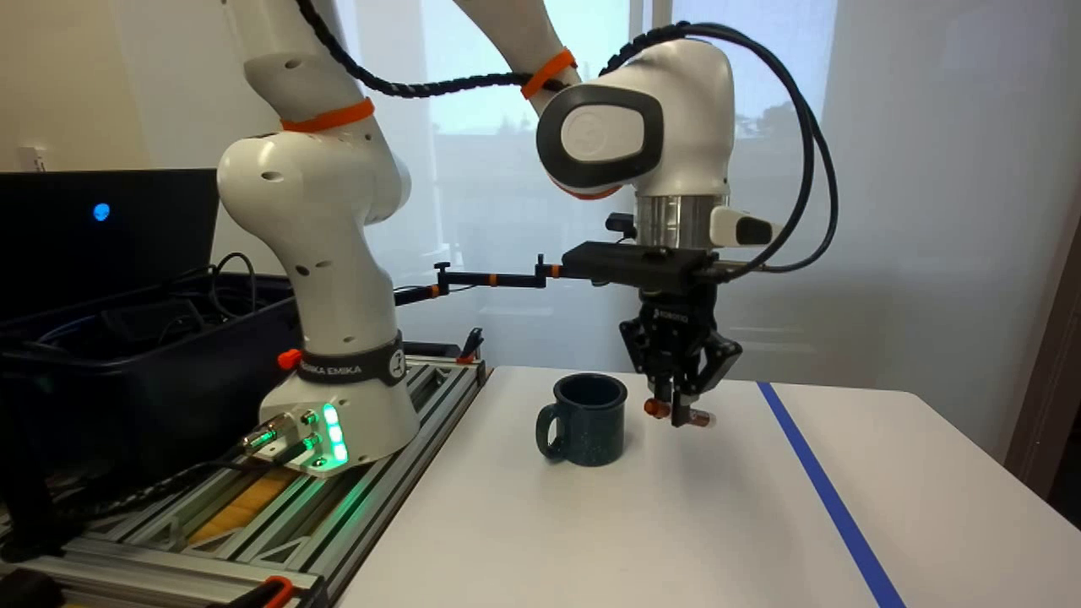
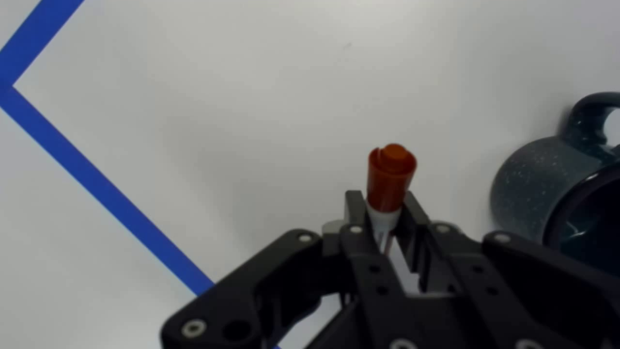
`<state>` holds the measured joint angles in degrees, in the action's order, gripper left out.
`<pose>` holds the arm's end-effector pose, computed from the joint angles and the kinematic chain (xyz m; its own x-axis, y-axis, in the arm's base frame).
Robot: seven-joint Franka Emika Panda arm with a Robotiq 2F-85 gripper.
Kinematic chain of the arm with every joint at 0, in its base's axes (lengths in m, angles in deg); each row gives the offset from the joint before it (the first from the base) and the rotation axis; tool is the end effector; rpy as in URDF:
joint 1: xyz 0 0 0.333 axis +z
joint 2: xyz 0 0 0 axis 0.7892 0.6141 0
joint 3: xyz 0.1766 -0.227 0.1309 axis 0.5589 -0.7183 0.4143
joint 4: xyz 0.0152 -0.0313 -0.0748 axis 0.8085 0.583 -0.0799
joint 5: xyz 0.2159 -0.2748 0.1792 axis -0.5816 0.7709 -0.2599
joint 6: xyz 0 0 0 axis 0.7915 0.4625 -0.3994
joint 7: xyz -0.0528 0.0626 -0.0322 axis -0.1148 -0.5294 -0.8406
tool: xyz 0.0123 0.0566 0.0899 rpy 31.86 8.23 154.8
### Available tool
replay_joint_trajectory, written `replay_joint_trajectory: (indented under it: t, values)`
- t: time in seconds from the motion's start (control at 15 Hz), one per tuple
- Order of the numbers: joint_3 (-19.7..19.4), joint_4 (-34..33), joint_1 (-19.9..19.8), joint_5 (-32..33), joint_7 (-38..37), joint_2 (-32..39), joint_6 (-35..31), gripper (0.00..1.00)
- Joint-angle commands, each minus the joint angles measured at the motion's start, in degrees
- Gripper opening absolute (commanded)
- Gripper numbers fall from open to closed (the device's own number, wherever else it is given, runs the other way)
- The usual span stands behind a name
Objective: Remove the marker from the cup and place it on the table inside the margin
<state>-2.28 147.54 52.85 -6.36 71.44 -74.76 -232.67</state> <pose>0.3946 -0.0385 0.2729 0.6548 0.7539 -0.0539 0.7550 -0.6493 0.0910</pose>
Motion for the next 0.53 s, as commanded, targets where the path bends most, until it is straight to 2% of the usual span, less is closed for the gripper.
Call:
replay_joint_trajectory:
  t: [0.0,0.47]
  values:
    - [0.6,-0.6,-1.1,1.0,1.5,5.7,-3.3,0.05]
    - [1.5,-1.3,-2.8,4.2,3.7,14.3,-9.0,0.05]
